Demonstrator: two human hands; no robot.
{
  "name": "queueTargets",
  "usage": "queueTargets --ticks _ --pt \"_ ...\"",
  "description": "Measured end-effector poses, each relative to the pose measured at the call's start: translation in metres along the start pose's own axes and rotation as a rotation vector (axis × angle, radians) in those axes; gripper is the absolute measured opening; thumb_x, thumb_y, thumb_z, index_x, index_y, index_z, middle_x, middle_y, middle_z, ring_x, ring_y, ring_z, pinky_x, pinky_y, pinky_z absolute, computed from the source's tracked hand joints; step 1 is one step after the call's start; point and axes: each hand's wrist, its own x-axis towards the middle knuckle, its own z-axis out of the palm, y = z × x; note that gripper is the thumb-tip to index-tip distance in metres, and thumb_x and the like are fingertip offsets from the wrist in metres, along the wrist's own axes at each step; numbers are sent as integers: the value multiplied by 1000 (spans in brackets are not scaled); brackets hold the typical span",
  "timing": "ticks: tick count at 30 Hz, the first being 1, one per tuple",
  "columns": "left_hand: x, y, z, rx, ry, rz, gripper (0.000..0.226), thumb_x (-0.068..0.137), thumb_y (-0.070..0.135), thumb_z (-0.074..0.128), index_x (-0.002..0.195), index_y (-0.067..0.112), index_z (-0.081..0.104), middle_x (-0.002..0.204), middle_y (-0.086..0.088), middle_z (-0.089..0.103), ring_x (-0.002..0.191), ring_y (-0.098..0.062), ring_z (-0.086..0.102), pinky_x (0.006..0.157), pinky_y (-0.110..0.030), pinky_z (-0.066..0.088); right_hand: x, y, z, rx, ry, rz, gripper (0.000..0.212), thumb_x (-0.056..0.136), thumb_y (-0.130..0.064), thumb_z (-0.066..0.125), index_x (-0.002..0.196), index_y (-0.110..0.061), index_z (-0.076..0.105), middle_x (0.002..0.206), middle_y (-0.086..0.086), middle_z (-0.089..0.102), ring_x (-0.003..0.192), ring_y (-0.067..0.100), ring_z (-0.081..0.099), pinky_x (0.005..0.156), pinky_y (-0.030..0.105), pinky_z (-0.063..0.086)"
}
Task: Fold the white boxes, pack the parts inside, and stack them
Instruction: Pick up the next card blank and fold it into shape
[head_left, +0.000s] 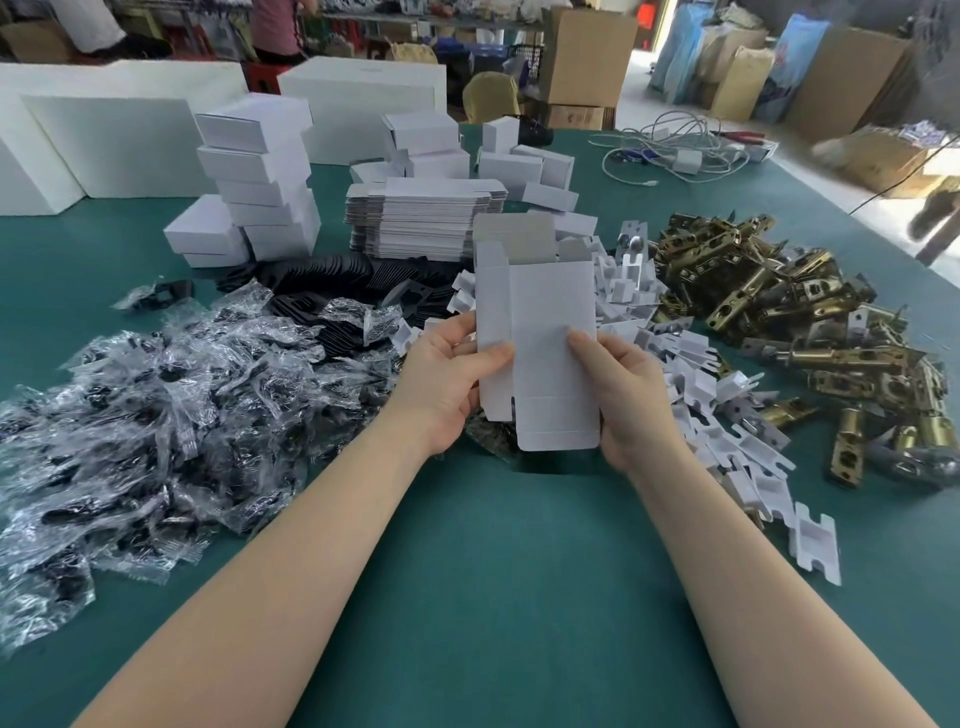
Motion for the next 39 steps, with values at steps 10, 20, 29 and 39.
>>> queueTargets --ticks 10,20,29,39 --pt "-3 -3 9 239 114 81 28 102 25 54 95 4 71 102 -18 72 87 -22 65 84 -44 53 -10 -8 5 -157 58 -130 41 98 -29 60 87 11 57 79 18 58 72 24 51 67 40 43" --pt "-10 2 17 14 -72 -166 44 98 55 45 105 23 75 108 -2 75 98 -19 71 84 -36 57 -10 -10 9 -137 69 -37 54 101 -42 50 95 12 53 84 13 56 74 28 50 69 45 43" --pt "-15 -10 29 76 -164 -207 56 86 53 59 129 18 57 121 -9 69 108 -24 67 89 -42 56 -13 -2 13 -228 2 -245 26 85 -30 58 111 -25 56 90 -14 60 75 -4 59 74 19 50" --pt "-6 1 17 -42 102 -109 25 102 37 50 118 21 60 103 1 76 92 -16 73 72 -32 60 -11 4 11 -229 -19 -286 24 102 -33 51 122 -31 64 107 -6 72 95 14 69 77 35 58"
